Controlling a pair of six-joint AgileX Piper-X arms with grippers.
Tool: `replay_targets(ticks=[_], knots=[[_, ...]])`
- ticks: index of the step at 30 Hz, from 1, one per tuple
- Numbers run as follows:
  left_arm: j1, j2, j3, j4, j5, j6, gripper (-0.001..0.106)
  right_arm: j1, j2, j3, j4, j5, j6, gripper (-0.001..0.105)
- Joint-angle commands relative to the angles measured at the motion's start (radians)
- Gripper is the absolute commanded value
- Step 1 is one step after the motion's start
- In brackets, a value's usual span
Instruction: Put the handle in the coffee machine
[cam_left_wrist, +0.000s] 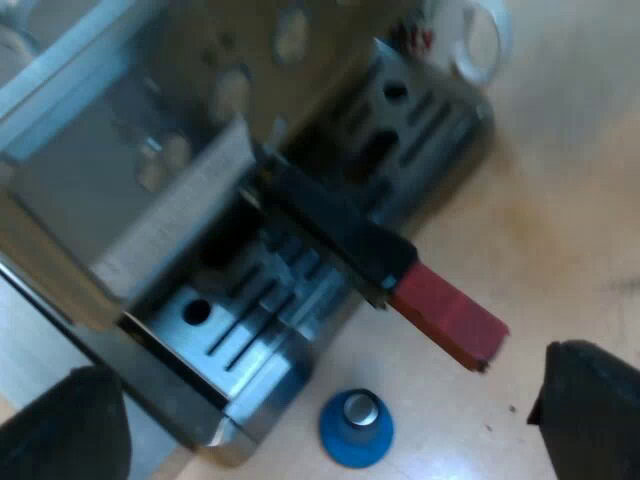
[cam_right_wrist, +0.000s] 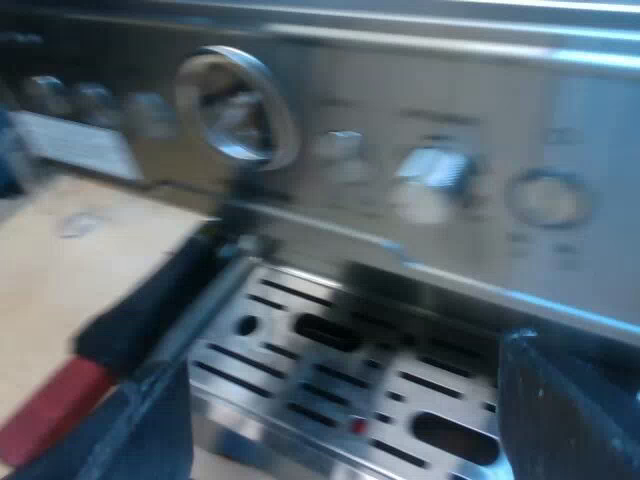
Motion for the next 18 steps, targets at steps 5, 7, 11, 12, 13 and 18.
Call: replay_targets(ticks=[5, 7, 11, 12, 13, 18], knots=[[0.026, -0.07, -0.005, -0.018, 0.032, -0.018, 0.084, -0.193, -0.009, -0.106, 0.18, -0.033, -0.018, 0.065], [0.026, -0.09, -0.005, -0.018, 0.032, -0.019, 0.084, -0.271, -0.009, -0.122, 0.198, -0.05, -0.018, 0.065], [0.026, -0.118, -0.005, -0.018, 0.032, -0.019, 0.084, -0.408, -0.027, -0.123, 0.225, -0.113, -0.018, 0.065], [0.026, -0.119, -0.005, -0.018, 0.032, -0.019, 0.084, -0.423, -0.029, -0.123, 0.23, -0.119, -0.018, 0.065], [0.026, -0.127, -0.005, -0.018, 0.032, -0.019, 0.084, -0.467, -0.037, -0.123, 0.237, -0.138, -0.018, 0.065], [0.026, -0.132, -0.005, -0.018, 0.025, -0.019, 0.084, -0.637, -0.078, -0.123, 0.281, -0.185, -0.083, 0.065]])
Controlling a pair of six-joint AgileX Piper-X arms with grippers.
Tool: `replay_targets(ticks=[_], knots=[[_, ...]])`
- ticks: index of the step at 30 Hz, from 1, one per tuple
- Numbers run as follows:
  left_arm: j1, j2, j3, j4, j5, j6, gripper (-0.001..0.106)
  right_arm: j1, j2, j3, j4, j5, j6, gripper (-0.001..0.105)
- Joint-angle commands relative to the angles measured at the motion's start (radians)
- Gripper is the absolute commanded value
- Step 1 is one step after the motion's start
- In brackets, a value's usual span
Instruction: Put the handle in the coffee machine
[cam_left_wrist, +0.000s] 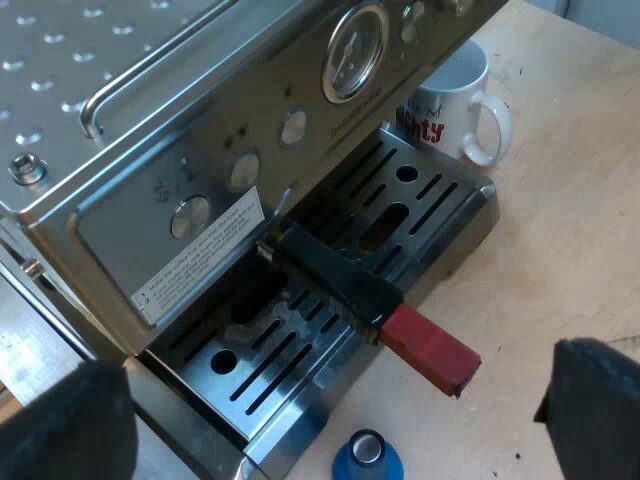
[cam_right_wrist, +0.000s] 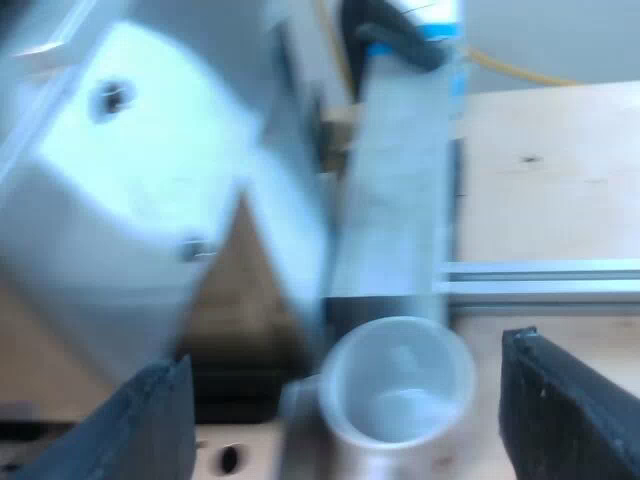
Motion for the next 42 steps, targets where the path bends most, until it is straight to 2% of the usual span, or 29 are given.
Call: replay_targets(ticks=[1, 5, 13, 20, 24, 26, 32, 39, 42], knots=[[0.001, -0.008, -0.002, -0.003, -0.015, -0.011, 0.084, -0.1, -0.043, -0.009, 0.036, -0.042, -0.079, 0.065], [0.001, -0.008, -0.003, -0.001, -0.061, -0.011, 0.084, -0.227, -0.094, -0.009, 0.093, -0.068, -0.108, 0.065], [0.001, -0.008, -0.003, -0.003, -0.062, -0.013, 0.084, -0.402, -0.183, -0.009, 0.235, -0.171, -0.159, 0.065], [0.003, -0.008, -0.003, 0.028, -0.062, -0.038, 0.084, -0.403, -0.299, -0.009, 0.262, -0.185, -0.178, 0.065], [0.056, -0.024, -0.003, 0.001, -0.081, -0.043, 0.084, -0.403, -0.381, -0.009, 0.274, -0.185, -0.178, 0.065], [0.09, -0.04, -0.003, -0.008, -0.083, -0.073, 0.084, -0.403, -0.414, -0.009, 0.274, -0.185, -0.178, 0.065], [0.19, -0.126, -0.003, -0.029, -0.083, -0.084, 0.084, -0.403, -0.486, -0.004, 0.274, -0.232, -0.171, 0.065], [0.208, -0.242, -0.003, -0.033, -0.089, -0.084, 0.084, -0.403, -0.511, -0.004, 0.285, -0.313, -0.148, 0.065], [0.208, -0.3, -0.003, -0.033, -0.142, -0.106, 0.084, -0.403, -0.511, -0.004, 0.301, -0.361, -0.148, 0.065]])
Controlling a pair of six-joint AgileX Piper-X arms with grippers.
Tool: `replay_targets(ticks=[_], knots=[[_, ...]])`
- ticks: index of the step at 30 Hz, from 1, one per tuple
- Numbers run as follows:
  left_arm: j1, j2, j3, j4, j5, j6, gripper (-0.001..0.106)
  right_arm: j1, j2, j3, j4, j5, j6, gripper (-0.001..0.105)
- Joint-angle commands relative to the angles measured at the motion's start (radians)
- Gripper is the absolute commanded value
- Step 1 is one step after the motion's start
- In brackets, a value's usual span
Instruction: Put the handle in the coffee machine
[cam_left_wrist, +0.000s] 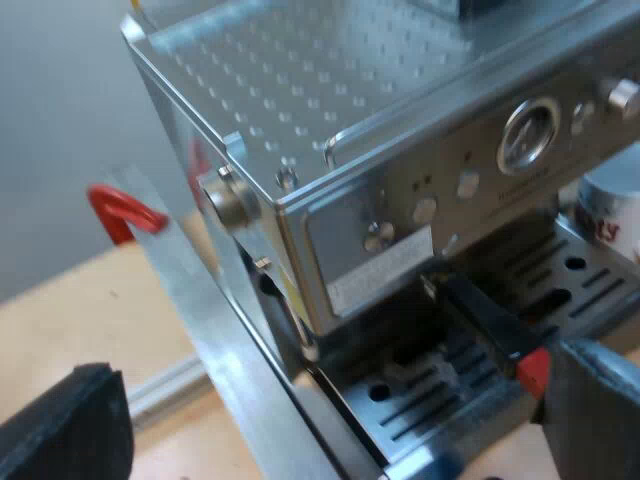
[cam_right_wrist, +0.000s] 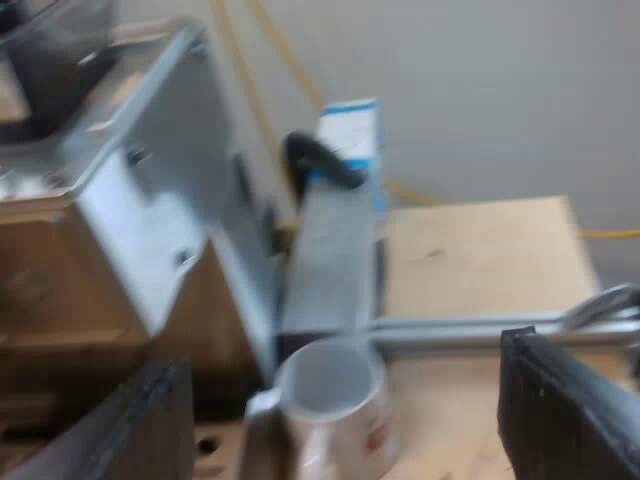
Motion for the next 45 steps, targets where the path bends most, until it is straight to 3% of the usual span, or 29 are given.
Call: replay_targets(ticks=[1, 4, 12, 19, 24, 28, 39, 45], knots=[[-0.001, -0.052, 0.001, -0.012, -0.077, -0.039, 0.084, 0.0, -0.009, -0.004, 0.032, -0.098, -0.003, 0.065], [-0.001, -0.082, 0.014, -0.012, -0.091, -0.038, 0.084, 0.0, -0.009, -0.004, 0.082, -0.154, -0.003, 0.065], [-0.001, -0.211, 0.138, -0.009, -0.186, -0.085, 0.084, 0.0, -0.047, -0.004, 0.128, -0.133, -0.035, 0.065], [-0.001, -0.274, 0.235, -0.012, -0.362, -0.248, 0.084, 0.0, -0.147, -0.004, 0.155, 0.061, -0.035, 0.065], [-0.001, -0.274, 0.25, -0.012, -0.361, -0.259, 0.084, 0.0, -0.222, 0.013, 0.155, 0.17, -0.038, 0.065], [-0.001, -0.274, 0.25, -0.009, -0.359, -0.259, 0.084, 0.0, -0.296, 0.051, 0.155, 0.173, -0.075, 0.065], [-0.001, -0.284, 0.252, 0.046, -0.359, -0.221, 0.084, -0.004, -0.307, 0.082, 0.208, 0.194, -0.071, 0.065], [-0.001, -0.391, 0.272, 0.081, -0.359, -0.194, 0.084, -0.004, -0.307, 0.082, 0.216, 0.194, -0.071, 0.065]])
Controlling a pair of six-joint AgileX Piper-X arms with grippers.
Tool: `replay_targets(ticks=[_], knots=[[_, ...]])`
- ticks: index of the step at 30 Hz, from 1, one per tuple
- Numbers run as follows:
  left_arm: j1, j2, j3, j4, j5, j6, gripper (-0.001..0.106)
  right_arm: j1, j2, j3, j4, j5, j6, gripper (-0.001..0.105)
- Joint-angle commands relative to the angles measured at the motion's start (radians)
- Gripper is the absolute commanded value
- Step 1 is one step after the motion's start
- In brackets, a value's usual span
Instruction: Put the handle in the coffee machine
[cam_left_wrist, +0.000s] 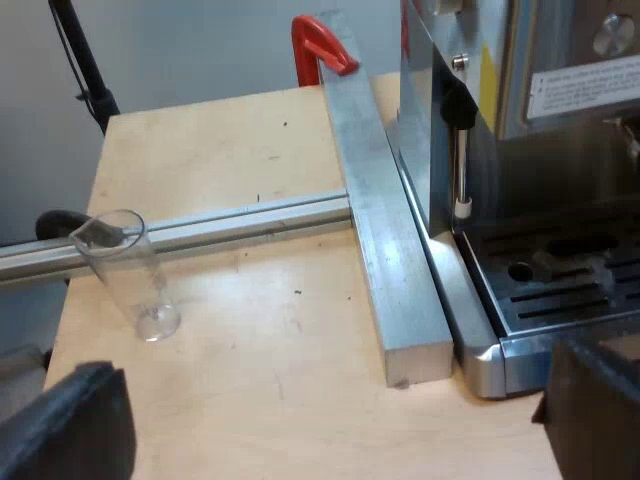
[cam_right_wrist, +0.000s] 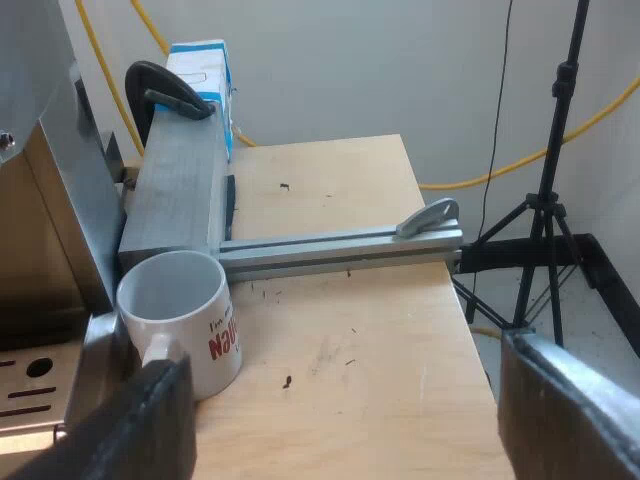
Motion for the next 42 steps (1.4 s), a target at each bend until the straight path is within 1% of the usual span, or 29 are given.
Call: replay_targets(ticks=[1, 3, 5, 14, 16, 18, 19, 24, 26, 30, 32, 33, 37, 42], knots=[[-0.001, -0.067, -0.001, 0.028, -0.016, 0.039, 0.084, -0.004, -0.049, -0.006, 0.003, 0.005, -0.012, 0.065], [-0.001, -0.101, -0.001, 0.056, -0.016, 0.068, 0.084, -0.004, -0.049, -0.006, 0.007, 0.005, -0.012, 0.065], [-0.001, -0.148, -0.001, 0.095, -0.018, 0.077, 0.084, -0.004, -0.049, -0.006, 0.007, 0.005, -0.012, 0.065], [-0.001, -0.273, -0.001, 0.249, -0.017, 0.077, 0.084, -0.004, -0.049, -0.006, 0.007, 0.005, -0.012, 0.065], [-0.001, -0.273, -0.004, 0.283, -0.012, 0.067, 0.084, -0.004, -0.049, -0.006, 0.007, 0.005, -0.005, 0.065], [-0.001, -0.27, 0.0, 0.295, -0.015, 0.055, 0.084, -0.004, -0.049, -0.006, 0.007, 0.005, -0.001, 0.065], [-0.001, -0.27, 0.006, 0.298, -0.015, 0.053, 0.084, -0.004, -0.049, -0.006, 0.007, 0.003, 0.012, 0.065], [-0.001, -0.27, 0.026, 0.254, -0.013, 0.053, 0.084, -0.004, -0.049, 0.0, 0.005, -0.001, 0.011, 0.065], [-0.001, -0.27, 0.057, 0.182, -0.013, 0.053, 0.084, -0.004, -0.049, 0.021, 0.005, -0.027, 0.011, 0.065], [-0.001, -0.27, 0.124, 0.082, -0.015, 0.053, 0.084, -0.004, -0.049, 0.07, 0.005, -0.071, 0.011, 0.065], [-0.001, -0.268, 0.173, 0.028, -0.015, 0.053, 0.084, -0.004, -0.049, 0.105, 0.005, -0.087, 0.011, 0.065], [-0.001, -0.268, 0.182, 0.021, -0.015, 0.053, 0.084, -0.004, -0.049, 0.114, 0.005, -0.09, 0.011, 0.065], [-0.001, -0.268, 0.268, -0.016, -0.015, 0.053, 0.084, -0.004, -0.049, 0.174, 0.005, -0.092, 0.011, 0.065], [-0.001, -0.268, 0.333, -0.025, -0.015, 0.053, 0.084, -0.004, -0.047, 0.235, 0.005, -0.092, 0.011, 0.065]])
